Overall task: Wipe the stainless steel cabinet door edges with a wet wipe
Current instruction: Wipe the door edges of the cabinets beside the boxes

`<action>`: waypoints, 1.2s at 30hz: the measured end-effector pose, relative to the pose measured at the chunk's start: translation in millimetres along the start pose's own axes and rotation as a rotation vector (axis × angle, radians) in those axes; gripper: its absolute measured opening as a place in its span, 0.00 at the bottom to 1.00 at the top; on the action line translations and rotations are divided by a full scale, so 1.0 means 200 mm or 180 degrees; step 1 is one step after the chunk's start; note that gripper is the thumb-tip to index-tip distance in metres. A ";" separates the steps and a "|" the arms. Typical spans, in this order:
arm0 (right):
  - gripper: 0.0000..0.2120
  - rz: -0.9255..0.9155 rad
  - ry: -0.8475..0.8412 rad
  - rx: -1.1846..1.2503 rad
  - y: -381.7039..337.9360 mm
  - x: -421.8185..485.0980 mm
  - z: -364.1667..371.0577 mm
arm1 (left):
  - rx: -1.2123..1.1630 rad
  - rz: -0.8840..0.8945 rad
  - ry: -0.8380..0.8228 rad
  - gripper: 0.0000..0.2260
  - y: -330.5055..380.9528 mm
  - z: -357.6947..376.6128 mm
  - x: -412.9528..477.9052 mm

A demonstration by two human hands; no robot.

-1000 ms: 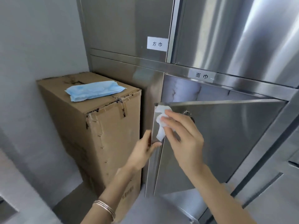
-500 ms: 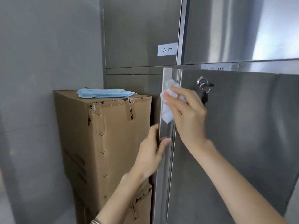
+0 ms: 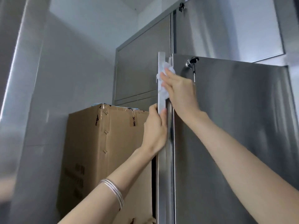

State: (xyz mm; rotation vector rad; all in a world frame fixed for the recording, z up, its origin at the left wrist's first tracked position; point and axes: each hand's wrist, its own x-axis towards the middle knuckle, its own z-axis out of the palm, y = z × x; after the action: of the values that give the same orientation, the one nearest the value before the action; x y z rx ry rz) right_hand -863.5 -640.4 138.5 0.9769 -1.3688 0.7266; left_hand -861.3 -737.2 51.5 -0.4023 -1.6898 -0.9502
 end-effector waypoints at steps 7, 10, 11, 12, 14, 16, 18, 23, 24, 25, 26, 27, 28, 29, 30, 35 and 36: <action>0.06 -0.0013 0.0487 0.0099 -0.01 0.06 -0.07 | 0.0026 0.0025 0.0029 0.07 0.05 -0.01 -0.02; 0.05 -0.0027 0.0254 -0.0001 0.01 0.08 -0.06 | -0.0012 -0.0053 -0.0055 0.13 0.02 0.00 -0.09; 0.05 0.0004 0.0210 -0.0062 0.03 0.13 -0.05 | 0.0013 -0.0083 -0.0100 0.16 -0.01 0.00 -0.13; 0.05 0.0063 0.0164 -0.0097 0.05 0.18 -0.04 | 0.0043 -0.0100 -0.0138 0.18 -0.04 0.00 -0.17; 0.06 0.0135 0.0275 -0.0039 0.06 0.21 -0.02 | 0.0071 -0.0095 -0.0188 0.18 -0.10 0.00 -0.25; 0.07 0.0101 0.0430 -0.0071 0.06 0.16 0.04 | 0.0055 -0.0105 -0.0205 0.19 -0.14 0.01 -0.28; 0.08 0.0126 0.0456 0.0080 0.07 0.06 0.10 | 0.0056 -0.0129 -0.0162 0.19 -0.16 0.02 -0.28; 0.08 0.0210 0.0369 -0.0132 0.12 0.12 0.12 | 0.0168 -0.0096 -0.0216 0.14 -0.20 0.03 -0.25; 0.07 0.0216 0.0471 -0.0187 0.12 0.16 0.11 | 0.0194 -0.0093 -0.0218 0.15 -0.21 0.03 -0.25; 0.06 0.0261 0.0598 -0.0219 0.10 0.21 0.10 | 0.0218 -0.0084 -0.0212 0.17 -0.22 0.03 -0.25; 0.06 0.0277 0.0651 -0.0340 0.10 0.26 0.10 | 0.0236 -0.0063 -0.0205 0.18 -0.22 0.03 -0.24; 0.06 0.0277 0.0658 -0.0523 0.10 0.29 0.10 | 0.0253 -0.0042 -0.0204 0.19 -0.23 0.03 -0.25; 0.07 0.0289 0.0625 -0.0710 0.10 0.30 0.11 | 0.0256 -0.0031 -0.0200 0.20 -0.23 0.03 -0.24; 0.07 0.0281 0.0609 -0.0796 0.10 0.29 0.12 | 0.0241 -0.0039 -0.0193 0.20 -0.23 0.03 -0.25; 0.06 0.0327 0.0619 -0.0733 0.11 0.26 0.13 | 0.0224 -0.0051 -0.0188 0.20 -0.24 0.03 -0.25; 0.06 0.0417 0.0576 -0.0687 0.11 0.12 0.12 | 0.0182 -0.0095 -0.0140 0.20 -0.22 0.04 -0.26; 0.07 0.0482 0.0624 -0.0690 0.10 0.15 0.10 | 0.0176 -0.0073 -0.0157 0.20 -0.21 0.03 -0.26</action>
State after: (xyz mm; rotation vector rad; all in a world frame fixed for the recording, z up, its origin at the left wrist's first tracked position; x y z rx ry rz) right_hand -886.9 -653.9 169.6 0.6201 -1.3265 0.7487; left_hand -876.2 -747.7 -13.6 -0.3729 -1.7647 -0.9145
